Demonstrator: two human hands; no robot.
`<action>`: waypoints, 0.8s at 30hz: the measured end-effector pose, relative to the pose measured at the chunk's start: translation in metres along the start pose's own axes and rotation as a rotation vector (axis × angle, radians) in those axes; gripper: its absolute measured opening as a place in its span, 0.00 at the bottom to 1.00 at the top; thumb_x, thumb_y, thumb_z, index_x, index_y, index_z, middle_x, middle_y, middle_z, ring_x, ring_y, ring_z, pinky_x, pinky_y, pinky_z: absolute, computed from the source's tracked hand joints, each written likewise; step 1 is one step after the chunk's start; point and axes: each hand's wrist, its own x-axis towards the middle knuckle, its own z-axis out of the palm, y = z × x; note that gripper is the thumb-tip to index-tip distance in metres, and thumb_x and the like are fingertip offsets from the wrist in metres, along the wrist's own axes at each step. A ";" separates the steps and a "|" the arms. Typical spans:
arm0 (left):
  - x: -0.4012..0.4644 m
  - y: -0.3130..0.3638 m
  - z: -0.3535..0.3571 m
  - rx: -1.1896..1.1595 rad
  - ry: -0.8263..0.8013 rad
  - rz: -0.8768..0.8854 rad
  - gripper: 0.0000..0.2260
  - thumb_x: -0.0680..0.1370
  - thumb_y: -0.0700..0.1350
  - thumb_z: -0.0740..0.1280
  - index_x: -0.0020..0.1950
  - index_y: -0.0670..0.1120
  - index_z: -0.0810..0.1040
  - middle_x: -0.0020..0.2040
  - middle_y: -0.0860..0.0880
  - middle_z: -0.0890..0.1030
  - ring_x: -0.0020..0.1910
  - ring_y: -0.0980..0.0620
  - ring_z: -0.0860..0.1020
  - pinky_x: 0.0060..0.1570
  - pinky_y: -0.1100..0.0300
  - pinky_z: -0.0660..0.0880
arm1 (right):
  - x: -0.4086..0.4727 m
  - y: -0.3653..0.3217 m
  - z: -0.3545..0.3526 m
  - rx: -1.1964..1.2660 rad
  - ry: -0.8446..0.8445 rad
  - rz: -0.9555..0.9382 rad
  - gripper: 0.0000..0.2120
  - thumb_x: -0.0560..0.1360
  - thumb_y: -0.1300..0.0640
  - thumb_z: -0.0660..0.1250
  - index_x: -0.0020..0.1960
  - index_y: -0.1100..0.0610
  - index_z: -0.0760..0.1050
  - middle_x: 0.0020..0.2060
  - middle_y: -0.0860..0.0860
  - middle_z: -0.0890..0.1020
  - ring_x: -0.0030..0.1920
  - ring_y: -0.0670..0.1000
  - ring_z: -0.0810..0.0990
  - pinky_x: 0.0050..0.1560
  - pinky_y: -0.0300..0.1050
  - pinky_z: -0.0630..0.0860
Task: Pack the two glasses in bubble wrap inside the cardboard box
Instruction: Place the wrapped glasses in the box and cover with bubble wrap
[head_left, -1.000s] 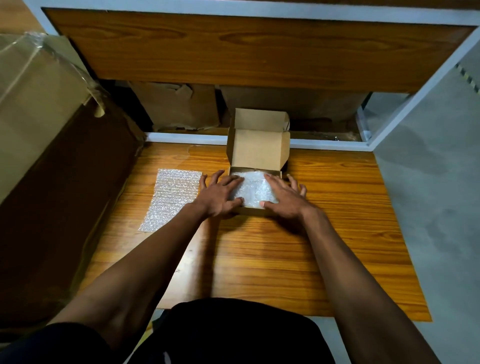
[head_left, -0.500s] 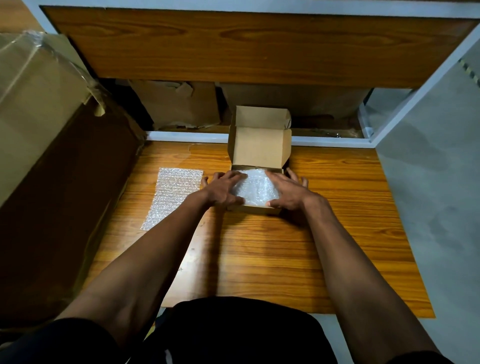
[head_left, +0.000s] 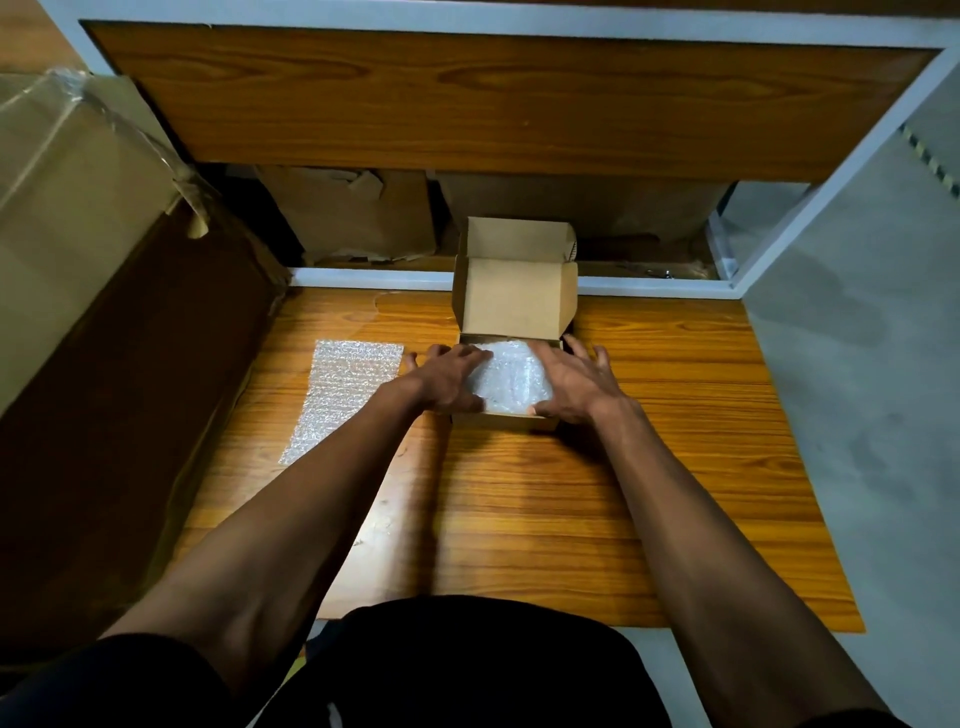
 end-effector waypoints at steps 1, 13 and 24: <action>-0.003 0.000 0.002 -0.005 0.024 0.015 0.37 0.80 0.60 0.71 0.85 0.60 0.56 0.86 0.52 0.54 0.83 0.39 0.50 0.76 0.28 0.42 | -0.002 0.000 0.001 0.022 0.006 0.008 0.51 0.72 0.43 0.77 0.84 0.45 0.48 0.82 0.50 0.62 0.84 0.58 0.48 0.80 0.68 0.43; -0.031 0.020 0.064 0.073 0.497 0.283 0.16 0.81 0.65 0.64 0.64 0.60 0.78 0.66 0.53 0.74 0.73 0.43 0.64 0.67 0.38 0.60 | 0.003 0.004 0.001 0.078 -0.097 0.098 0.48 0.74 0.39 0.75 0.85 0.44 0.50 0.84 0.47 0.57 0.83 0.59 0.46 0.79 0.65 0.46; -0.028 0.021 0.054 0.206 0.438 0.228 0.20 0.81 0.70 0.59 0.61 0.62 0.83 0.71 0.53 0.70 0.76 0.43 0.58 0.62 0.40 0.63 | 0.007 0.001 -0.009 0.111 -0.216 0.113 0.49 0.75 0.44 0.76 0.85 0.43 0.47 0.84 0.48 0.55 0.83 0.62 0.44 0.79 0.68 0.46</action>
